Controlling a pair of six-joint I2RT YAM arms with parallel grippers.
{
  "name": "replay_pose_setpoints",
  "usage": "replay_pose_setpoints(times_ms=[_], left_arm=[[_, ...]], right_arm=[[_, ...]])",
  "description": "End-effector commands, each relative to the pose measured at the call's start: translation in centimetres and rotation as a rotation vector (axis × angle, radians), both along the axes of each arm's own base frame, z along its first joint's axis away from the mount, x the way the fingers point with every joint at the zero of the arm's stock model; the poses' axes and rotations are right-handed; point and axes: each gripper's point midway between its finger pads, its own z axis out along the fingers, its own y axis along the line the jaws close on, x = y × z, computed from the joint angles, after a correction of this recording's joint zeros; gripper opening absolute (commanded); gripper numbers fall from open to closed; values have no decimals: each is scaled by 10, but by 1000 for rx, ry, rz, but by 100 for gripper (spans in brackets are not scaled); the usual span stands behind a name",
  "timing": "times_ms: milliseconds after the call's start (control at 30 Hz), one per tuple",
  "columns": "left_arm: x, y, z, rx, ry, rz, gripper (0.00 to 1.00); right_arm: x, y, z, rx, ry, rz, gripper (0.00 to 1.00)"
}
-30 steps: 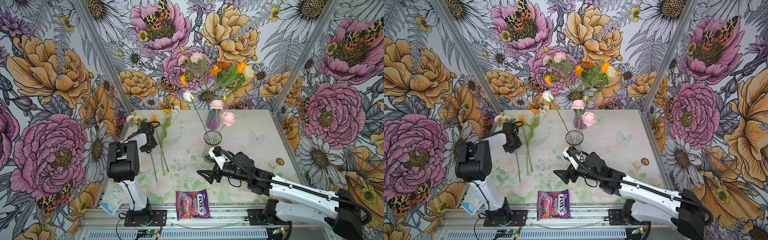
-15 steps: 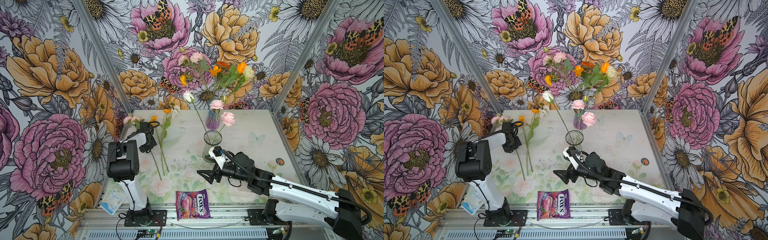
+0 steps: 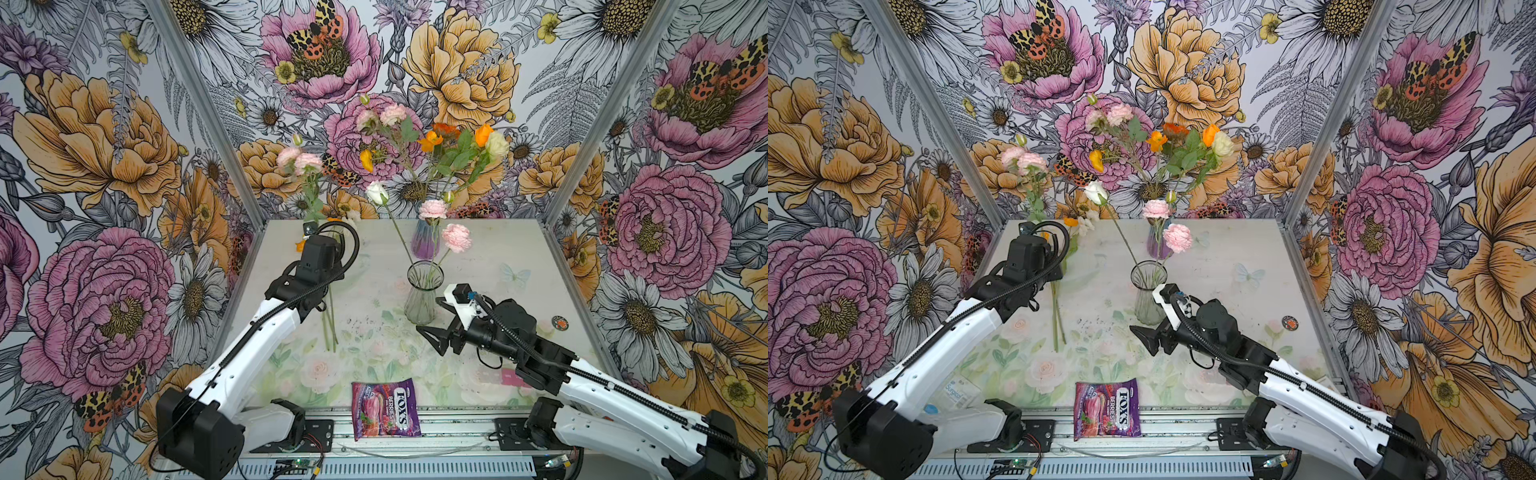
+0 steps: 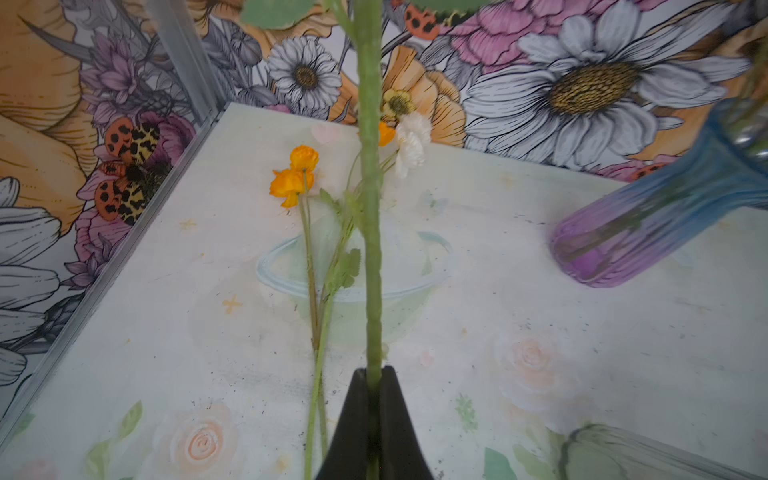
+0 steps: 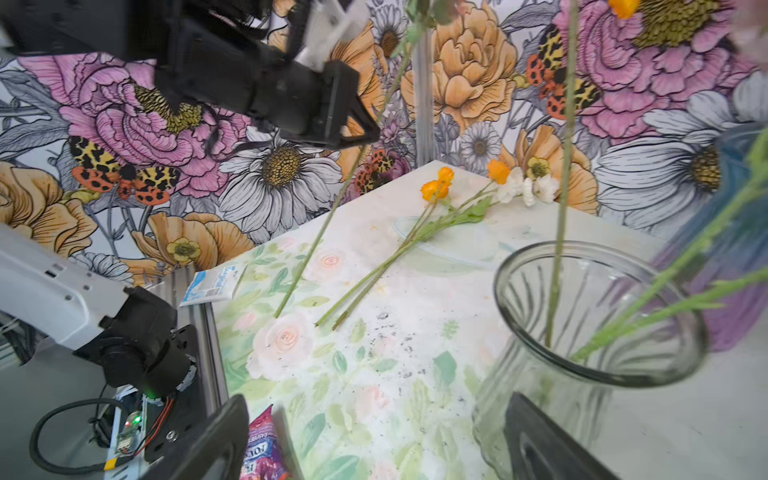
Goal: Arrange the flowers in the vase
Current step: 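Lift the pink peony stems upright toward the clear vase with the left gripper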
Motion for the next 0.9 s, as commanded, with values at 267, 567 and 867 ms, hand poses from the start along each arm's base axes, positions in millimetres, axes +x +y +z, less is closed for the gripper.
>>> replay_pose_setpoints(times_ms=[267,567,867], left_arm=[[-68,-87,150,-142,-526,-213,0],[-92,-189,212,-213,-840,-683,0],[-85,-217,225,-289,-1017,-696,0]], right_arm=[[-1,-34,1,16,55,-31,97],[-3,-31,3,28,73,-8,97],[-7,-36,-2,37,78,-14,97]])
